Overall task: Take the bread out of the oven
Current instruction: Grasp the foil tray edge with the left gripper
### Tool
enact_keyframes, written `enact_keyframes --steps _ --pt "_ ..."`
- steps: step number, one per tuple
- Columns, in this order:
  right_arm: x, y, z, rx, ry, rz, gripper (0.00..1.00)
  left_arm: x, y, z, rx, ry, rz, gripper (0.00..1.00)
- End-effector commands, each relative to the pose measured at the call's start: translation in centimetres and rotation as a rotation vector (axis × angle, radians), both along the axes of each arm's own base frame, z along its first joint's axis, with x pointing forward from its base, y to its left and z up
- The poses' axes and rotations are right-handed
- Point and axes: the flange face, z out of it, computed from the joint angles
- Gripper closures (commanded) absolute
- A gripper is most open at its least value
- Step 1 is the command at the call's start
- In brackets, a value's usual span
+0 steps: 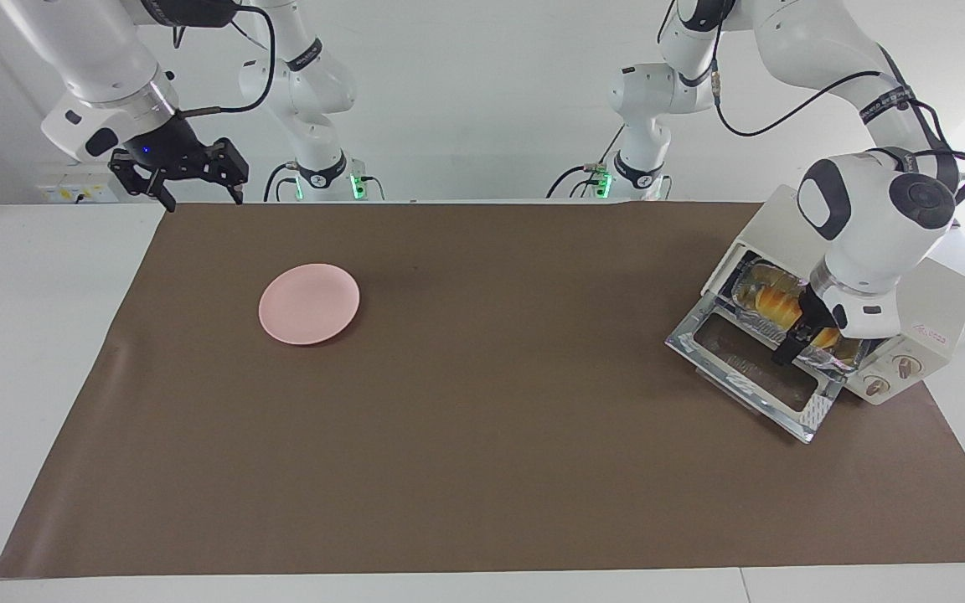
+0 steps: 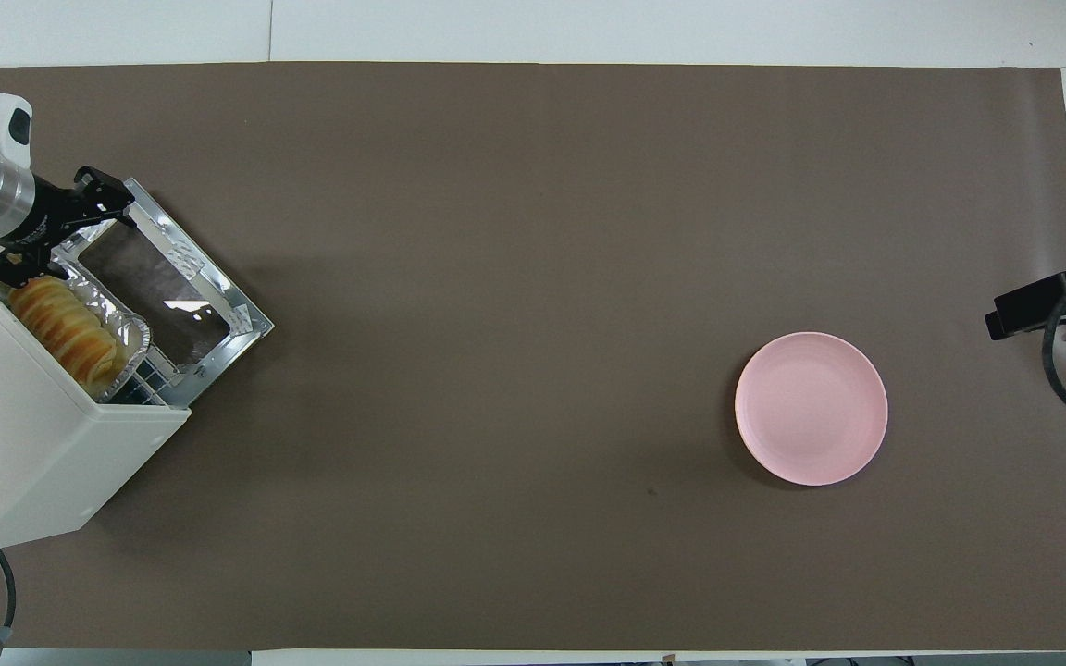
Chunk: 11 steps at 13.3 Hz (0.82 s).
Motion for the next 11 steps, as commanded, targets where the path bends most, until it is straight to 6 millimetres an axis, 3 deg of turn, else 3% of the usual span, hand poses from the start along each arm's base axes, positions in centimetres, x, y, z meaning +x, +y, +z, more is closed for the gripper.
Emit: enact_keyframes --steps 1,8,9,11 --pt "-0.6 -0.1 0.0 0.006 0.0 -0.011 0.0 -0.7 0.6 -1.4 0.017 -0.021 0.029 0.0" --pt "-0.6 -0.1 0.0 0.006 0.0 -0.011 0.0 -1.9 1.7 -4.7 0.012 -0.04 0.075 0.01" --pt "-0.6 -0.1 0.0 0.006 0.0 -0.011 0.0 -2.1 2.2 -5.2 0.011 -0.044 0.081 0.07" --pt "-0.6 -0.1 0.0 0.006 -0.001 -0.011 0.0 -2.4 2.4 -5.8 0.011 -0.037 0.086 0.3"
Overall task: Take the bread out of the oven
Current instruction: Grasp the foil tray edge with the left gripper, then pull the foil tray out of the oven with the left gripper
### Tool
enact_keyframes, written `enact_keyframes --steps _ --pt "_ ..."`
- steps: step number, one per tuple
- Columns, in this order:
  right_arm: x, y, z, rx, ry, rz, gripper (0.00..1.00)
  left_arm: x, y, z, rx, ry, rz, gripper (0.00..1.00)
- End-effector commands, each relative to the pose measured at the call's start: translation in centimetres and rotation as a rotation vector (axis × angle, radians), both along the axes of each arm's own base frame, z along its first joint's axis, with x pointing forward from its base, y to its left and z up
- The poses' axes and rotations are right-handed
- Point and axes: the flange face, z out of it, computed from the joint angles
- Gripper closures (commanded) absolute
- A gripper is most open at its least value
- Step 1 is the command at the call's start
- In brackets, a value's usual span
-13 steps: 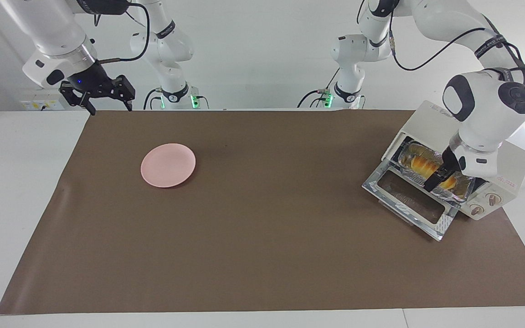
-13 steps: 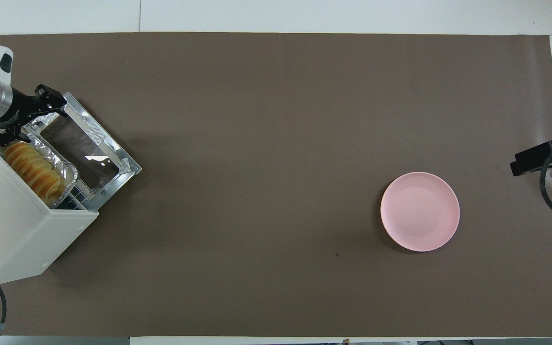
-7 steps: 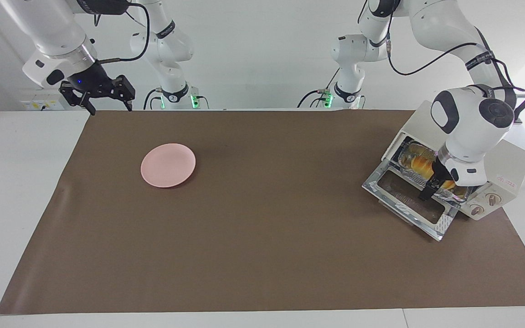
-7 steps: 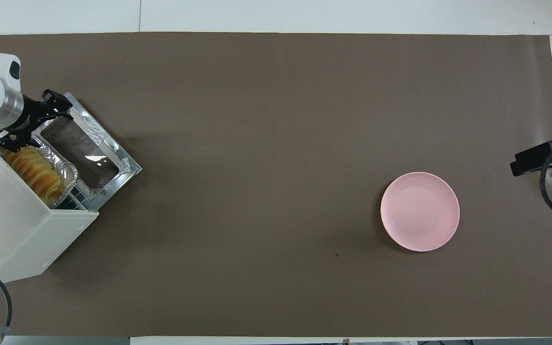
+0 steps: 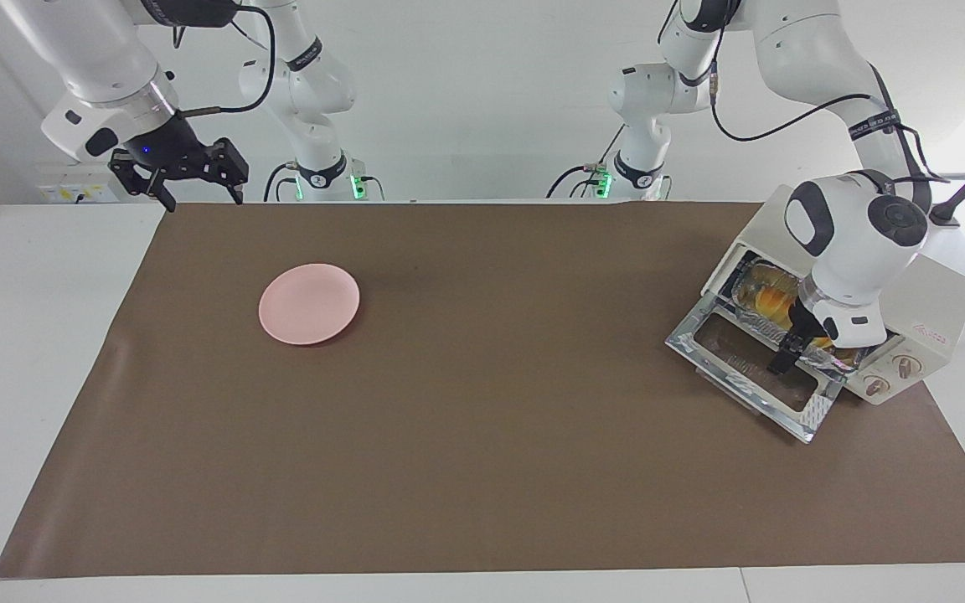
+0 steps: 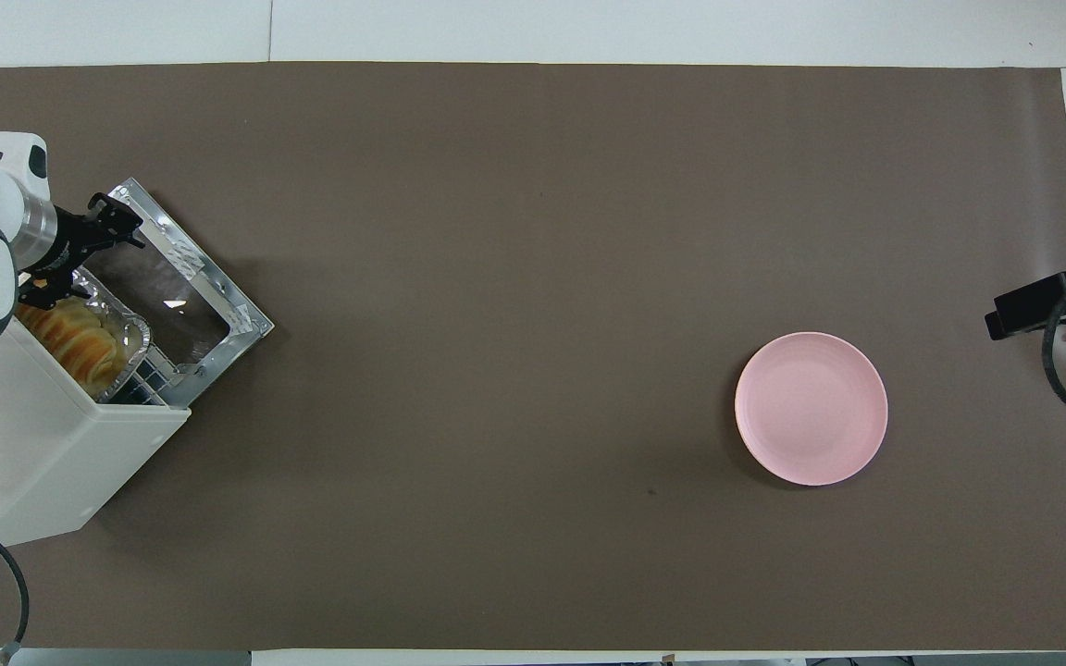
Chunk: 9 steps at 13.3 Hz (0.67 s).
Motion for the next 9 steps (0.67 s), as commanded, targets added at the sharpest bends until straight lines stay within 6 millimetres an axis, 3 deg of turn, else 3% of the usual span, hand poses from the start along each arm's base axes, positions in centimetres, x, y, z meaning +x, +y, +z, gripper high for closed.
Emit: enact_keyframes --steps 1,3,4,5,8,9 --pt "-0.6 -0.1 0.0 0.006 0.0 -0.011 0.0 -1.1 0.5 -0.5 0.014 -0.011 0.011 0.44" --pt "-0.6 -0.1 0.0 0.006 0.0 -0.011 0.0 -1.2 0.8 -0.7 0.014 -0.008 0.01 0.66" --pt "-0.6 -0.1 0.0 0.006 0.0 -0.011 0.0 -1.1 0.8 -0.6 0.015 -0.007 0.004 0.87" --pt "-0.6 -0.2 0.0 0.006 0.0 -0.012 0.0 -1.1 0.9 -0.6 0.017 -0.004 -0.007 1.0" --pt "-0.6 -0.1 0.0 0.006 0.0 -0.011 0.0 -0.2 -0.2 0.3 0.057 -0.008 -0.062 1.0" --pt "-0.6 -0.1 0.0 0.006 0.0 -0.011 0.0 0.6 -1.2 1.7 0.059 -0.024 -0.078 1.0"
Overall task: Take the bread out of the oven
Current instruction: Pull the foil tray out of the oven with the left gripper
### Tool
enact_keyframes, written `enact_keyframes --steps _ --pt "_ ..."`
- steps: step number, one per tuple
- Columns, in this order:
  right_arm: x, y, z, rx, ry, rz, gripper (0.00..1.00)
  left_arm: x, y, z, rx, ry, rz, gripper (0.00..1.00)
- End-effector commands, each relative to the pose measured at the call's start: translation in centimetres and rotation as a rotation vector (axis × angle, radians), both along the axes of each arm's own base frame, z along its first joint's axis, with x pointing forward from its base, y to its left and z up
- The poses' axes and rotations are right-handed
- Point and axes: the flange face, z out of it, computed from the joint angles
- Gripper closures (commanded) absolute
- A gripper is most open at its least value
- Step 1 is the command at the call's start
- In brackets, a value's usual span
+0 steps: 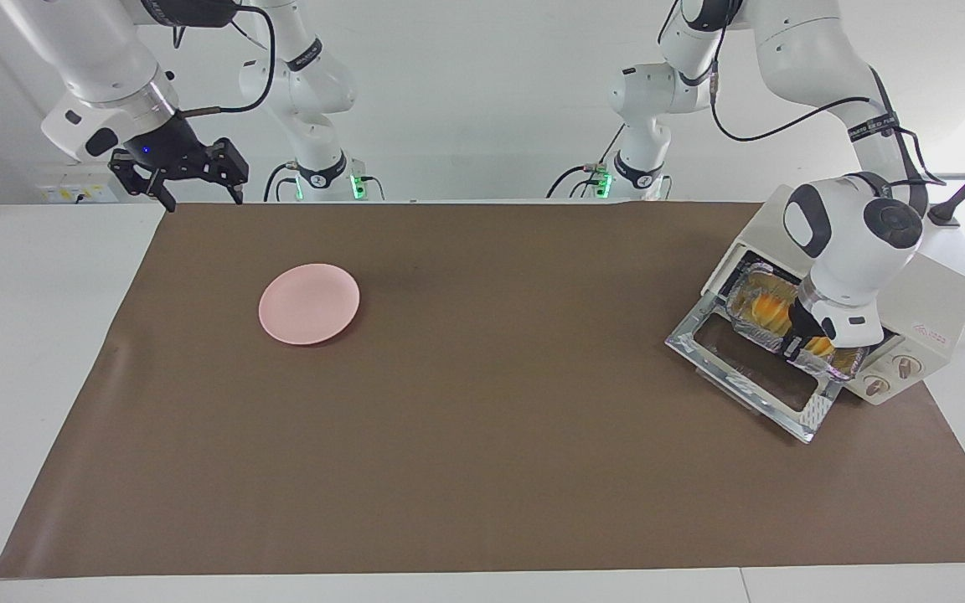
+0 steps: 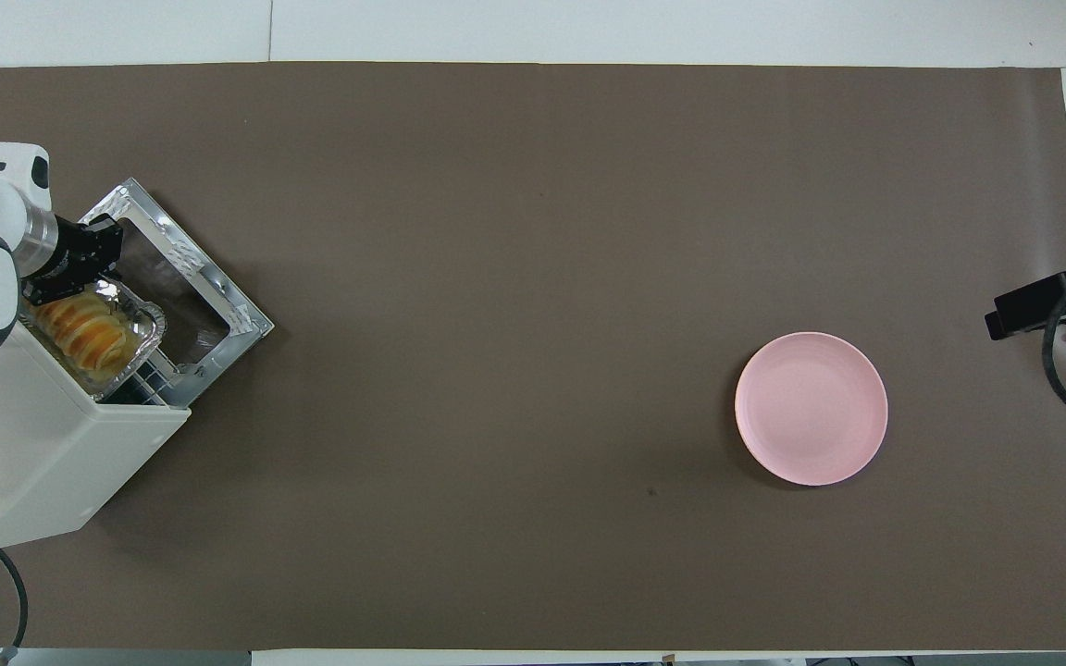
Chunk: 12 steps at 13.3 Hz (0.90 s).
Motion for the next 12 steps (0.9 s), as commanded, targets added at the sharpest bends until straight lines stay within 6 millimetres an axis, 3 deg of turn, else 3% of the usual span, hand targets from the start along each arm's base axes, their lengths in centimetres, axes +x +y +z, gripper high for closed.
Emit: enact_keyframes --steps 1,3,4,8,10,12 --pt "-0.6 -0.2 0.0 0.006 0.0 -0.012 0.0 1.7 -2.6 2.2 0.025 -0.012 -0.06 1.0" --pt "-0.6 -0.1 0.0 0.006 0.0 -0.011 0.0 3.5 -5.9 4.6 0.021 -0.012 -0.096 1.0" --pt "-0.6 -0.2 0.0 0.006 0.0 -0.012 0.0 3.7 -9.2 5.3 0.014 -0.002 -0.131 1.0" --pt "-0.6 -0.2 0.0 0.006 0.0 -0.012 0.0 1.3 -22.7 5.7 0.002 -0.004 -0.326 1.0" --pt "-0.6 -0.2 0.0 0.006 0.0 -0.012 0.0 -0.4 -28.1 5.7 -0.004 -0.021 -0.423 1.0" --pt "-0.6 -0.1 0.0 0.006 0.0 -0.011 0.0 -2.0 -32.1 5.6 -0.015 -0.037 -0.495 1.0"
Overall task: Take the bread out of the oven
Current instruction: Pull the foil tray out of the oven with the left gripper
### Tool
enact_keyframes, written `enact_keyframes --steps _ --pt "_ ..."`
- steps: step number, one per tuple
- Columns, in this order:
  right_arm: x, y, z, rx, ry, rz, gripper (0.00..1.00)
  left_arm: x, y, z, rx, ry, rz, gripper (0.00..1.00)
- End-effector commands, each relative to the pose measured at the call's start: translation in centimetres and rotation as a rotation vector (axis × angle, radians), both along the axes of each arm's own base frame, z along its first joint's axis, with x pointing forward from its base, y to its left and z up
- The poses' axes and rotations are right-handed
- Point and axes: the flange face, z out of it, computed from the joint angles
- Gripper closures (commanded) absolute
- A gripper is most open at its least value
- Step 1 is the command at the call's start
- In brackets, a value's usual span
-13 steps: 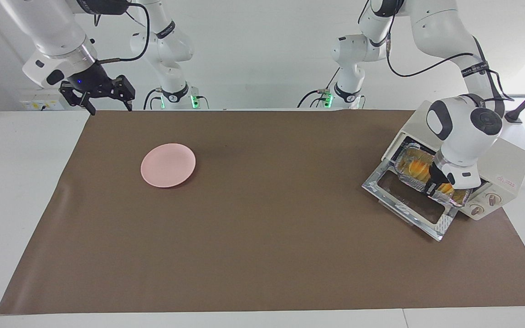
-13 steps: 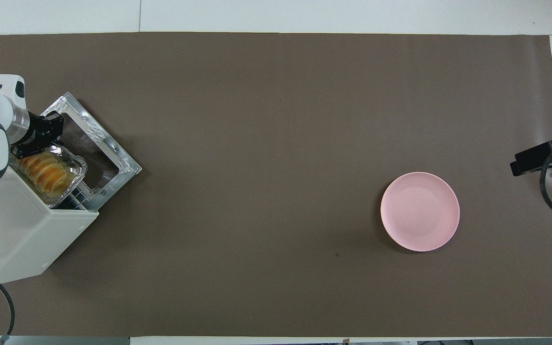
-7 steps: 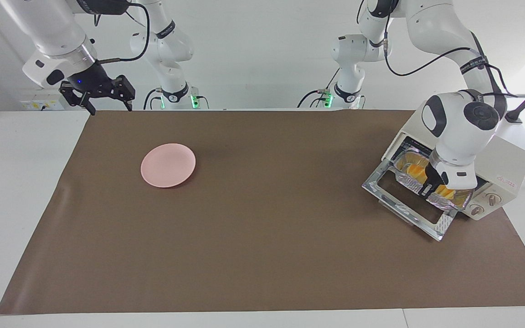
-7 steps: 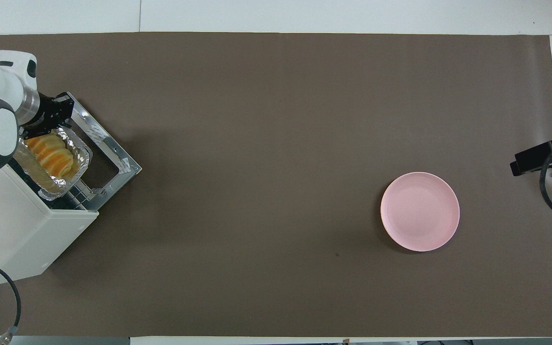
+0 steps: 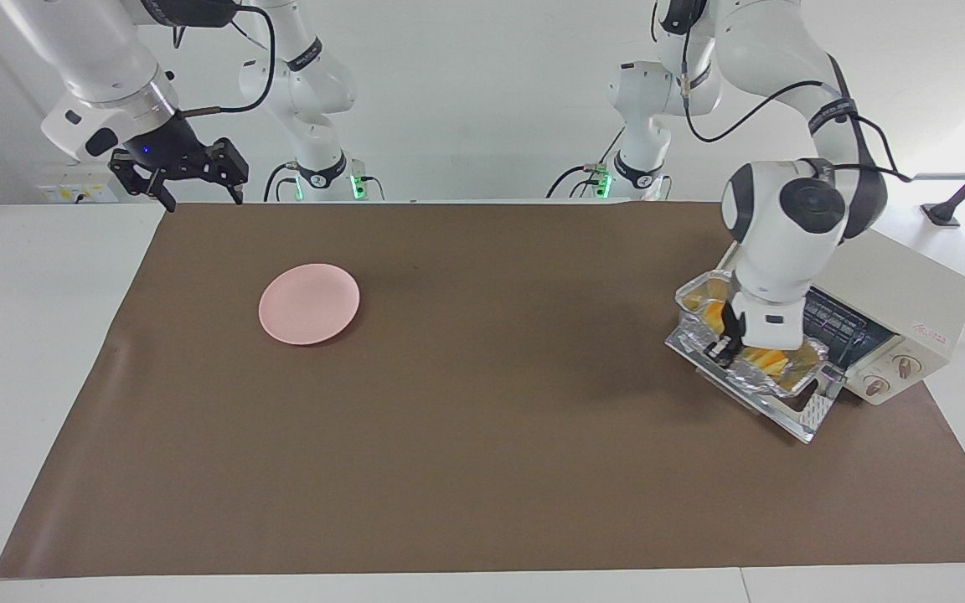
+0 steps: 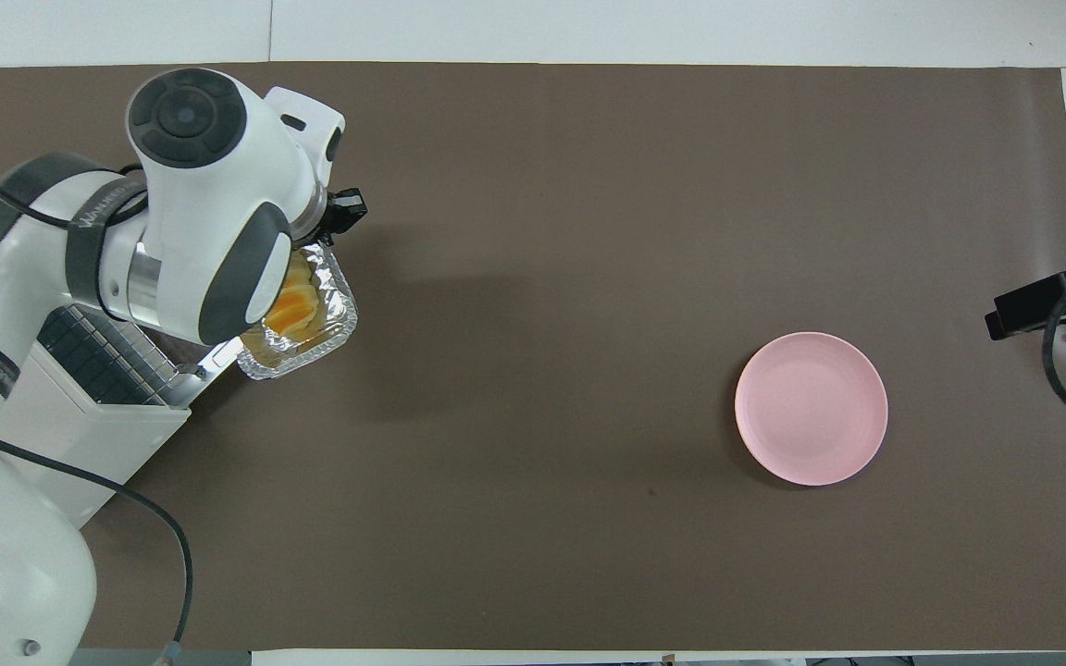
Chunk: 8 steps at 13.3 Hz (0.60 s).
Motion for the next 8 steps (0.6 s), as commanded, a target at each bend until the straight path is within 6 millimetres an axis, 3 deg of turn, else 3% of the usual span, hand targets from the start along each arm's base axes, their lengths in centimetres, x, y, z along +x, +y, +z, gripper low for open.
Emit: enact_keyframes --steps 1,3,5,7,8 --pt "-0.6 -0.1 0.0 0.006 0.0 -0.011 0.0 -1.5 -4.0 -0.3 -0.03 -0.012 -0.097 1.0" --pt "-0.6 -0.1 0.0 0.006 0.0 -0.011 0.0 -3.1 -7.3 -1.1 -0.058 -0.028 -0.167 1.0" --pt "-0.6 -0.2 0.0 0.006 0.0 -0.012 0.0 -3.2 -8.6 -1.5 -0.072 -0.037 -0.182 1.0" --pt "-0.6 -0.1 0.0 0.006 0.0 -0.011 0.0 -3.0 -12.6 -4.6 -0.076 -0.026 -0.214 1.0" --pt "-0.6 -0.1 0.0 0.006 0.0 -0.011 0.0 -3.0 -14.0 -4.8 -0.08 -0.025 -0.227 1.0"
